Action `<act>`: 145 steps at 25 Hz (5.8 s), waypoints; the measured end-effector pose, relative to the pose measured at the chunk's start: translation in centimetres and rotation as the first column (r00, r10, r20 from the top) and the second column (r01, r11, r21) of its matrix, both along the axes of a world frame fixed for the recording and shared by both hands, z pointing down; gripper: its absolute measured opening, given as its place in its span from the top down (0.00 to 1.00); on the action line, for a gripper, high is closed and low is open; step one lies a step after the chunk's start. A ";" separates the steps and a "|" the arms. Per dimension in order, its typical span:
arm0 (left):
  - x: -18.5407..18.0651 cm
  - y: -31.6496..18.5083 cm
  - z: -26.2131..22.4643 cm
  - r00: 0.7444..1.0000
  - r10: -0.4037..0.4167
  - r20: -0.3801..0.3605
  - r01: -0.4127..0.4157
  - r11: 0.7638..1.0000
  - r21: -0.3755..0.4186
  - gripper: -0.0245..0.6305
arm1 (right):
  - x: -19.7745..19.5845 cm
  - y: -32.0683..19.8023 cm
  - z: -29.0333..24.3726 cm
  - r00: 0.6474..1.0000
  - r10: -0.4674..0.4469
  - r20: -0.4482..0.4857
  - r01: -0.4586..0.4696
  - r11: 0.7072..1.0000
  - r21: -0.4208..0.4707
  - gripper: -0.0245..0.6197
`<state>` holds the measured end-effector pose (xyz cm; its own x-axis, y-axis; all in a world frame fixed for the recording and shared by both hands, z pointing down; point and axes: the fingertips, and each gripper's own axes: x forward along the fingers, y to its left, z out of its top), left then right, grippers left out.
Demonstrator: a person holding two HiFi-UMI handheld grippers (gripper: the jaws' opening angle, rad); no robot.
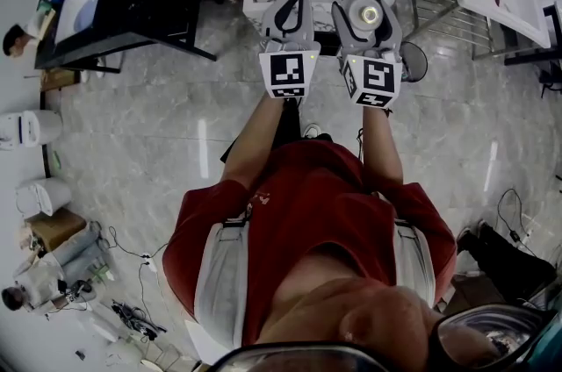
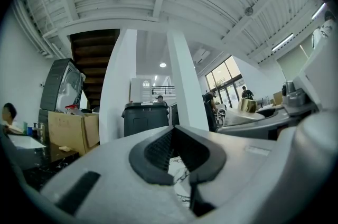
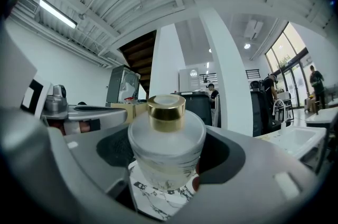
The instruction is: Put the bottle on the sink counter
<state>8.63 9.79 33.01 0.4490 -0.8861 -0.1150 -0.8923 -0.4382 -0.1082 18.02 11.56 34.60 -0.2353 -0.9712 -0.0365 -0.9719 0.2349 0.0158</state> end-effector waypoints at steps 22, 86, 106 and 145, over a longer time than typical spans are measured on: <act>-4.2 -11.3 -0.3 1.000 0.013 -0.023 -0.013 1.000 0.004 0.96 | -4.3 -11.1 -0.6 0.999 0.007 -0.036 -0.007 1.000 0.004 0.44; -4.9 -38.9 -1.1 0.993 -0.118 -0.004 0.118 0.993 -0.013 0.96 | -5.4 -39.0 -2.0 0.988 -0.150 -0.025 0.150 0.989 -0.007 0.44; -5.6 -41.4 1.8 0.988 -0.151 0.030 0.152 0.987 -0.048 0.96 | -7.1 -41.5 1.6 0.977 -0.212 0.005 0.212 0.975 -0.066 0.44; -15.5 -49.3 9.2 0.994 -0.109 0.002 0.108 0.978 -0.181 0.96 | -15.9 -50.5 13.2 0.993 -0.115 -0.031 0.102 0.954 -0.282 0.44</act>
<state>-6.87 -39.54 42.22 0.3486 -0.9360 0.0481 -0.9362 -0.3502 -0.0294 2.10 -38.93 47.80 -0.3345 -0.9096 0.2465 -0.9402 0.3400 -0.0211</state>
